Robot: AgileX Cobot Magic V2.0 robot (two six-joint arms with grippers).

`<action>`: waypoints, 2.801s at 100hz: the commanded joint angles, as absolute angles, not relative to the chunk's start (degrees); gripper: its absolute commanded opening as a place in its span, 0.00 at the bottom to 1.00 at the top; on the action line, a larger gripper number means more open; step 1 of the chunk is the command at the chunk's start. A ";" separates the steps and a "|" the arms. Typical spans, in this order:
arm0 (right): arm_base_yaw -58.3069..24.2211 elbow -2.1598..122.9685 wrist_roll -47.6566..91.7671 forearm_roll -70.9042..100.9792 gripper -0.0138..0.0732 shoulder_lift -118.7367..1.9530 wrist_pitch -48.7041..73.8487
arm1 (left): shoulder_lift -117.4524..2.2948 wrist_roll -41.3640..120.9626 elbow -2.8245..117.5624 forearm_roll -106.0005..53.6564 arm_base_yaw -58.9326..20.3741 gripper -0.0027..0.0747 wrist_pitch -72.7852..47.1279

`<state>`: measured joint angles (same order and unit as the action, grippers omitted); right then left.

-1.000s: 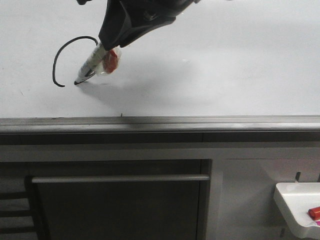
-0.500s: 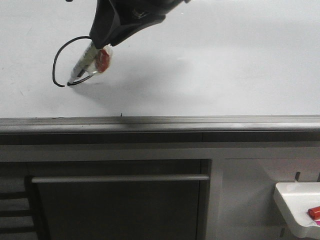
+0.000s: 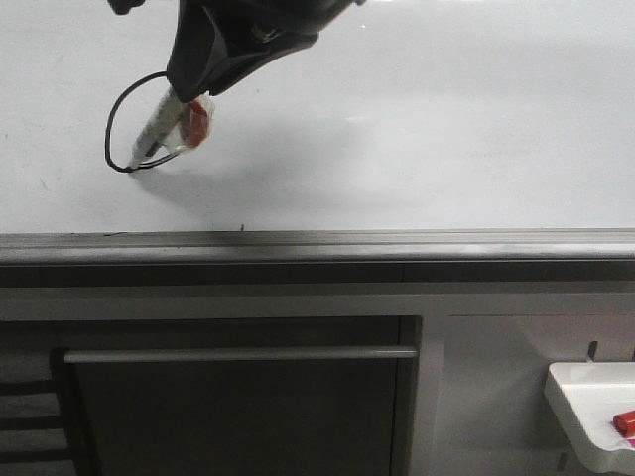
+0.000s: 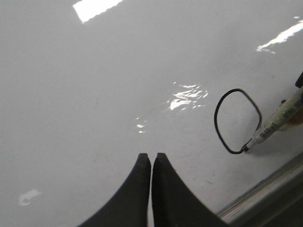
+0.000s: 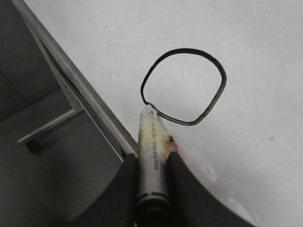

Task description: Write number 0 on whiteboard

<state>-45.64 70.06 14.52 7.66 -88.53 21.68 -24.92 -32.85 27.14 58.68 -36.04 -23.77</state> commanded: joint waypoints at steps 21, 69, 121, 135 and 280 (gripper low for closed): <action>-47.96 71.71 15.00 6.14 0.08 -79.85 33.18 | -27.51 -33.64 25.91 56.81 -36.33 0.18 -1.29; -48.67 71.71 15.00 4.54 0.08 -75.51 35.21 | -50.02 -33.64 26.51 66.96 -36.33 0.49 13.58; -51.96 71.71 15.10 4.65 0.08 -75.27 33.93 | -59.85 -33.18 31.77 67.38 -36.33 0.48 14.31; -51.96 71.71 15.10 4.65 0.08 -75.27 33.93 | -60.29 -33.18 31.77 67.38 -36.33 0.47 13.85; -50.60 71.71 14.27 2.71 0.66 -74.26 25.03 | -61.71 -33.18 31.77 17.83 -18.95 0.01 -1.08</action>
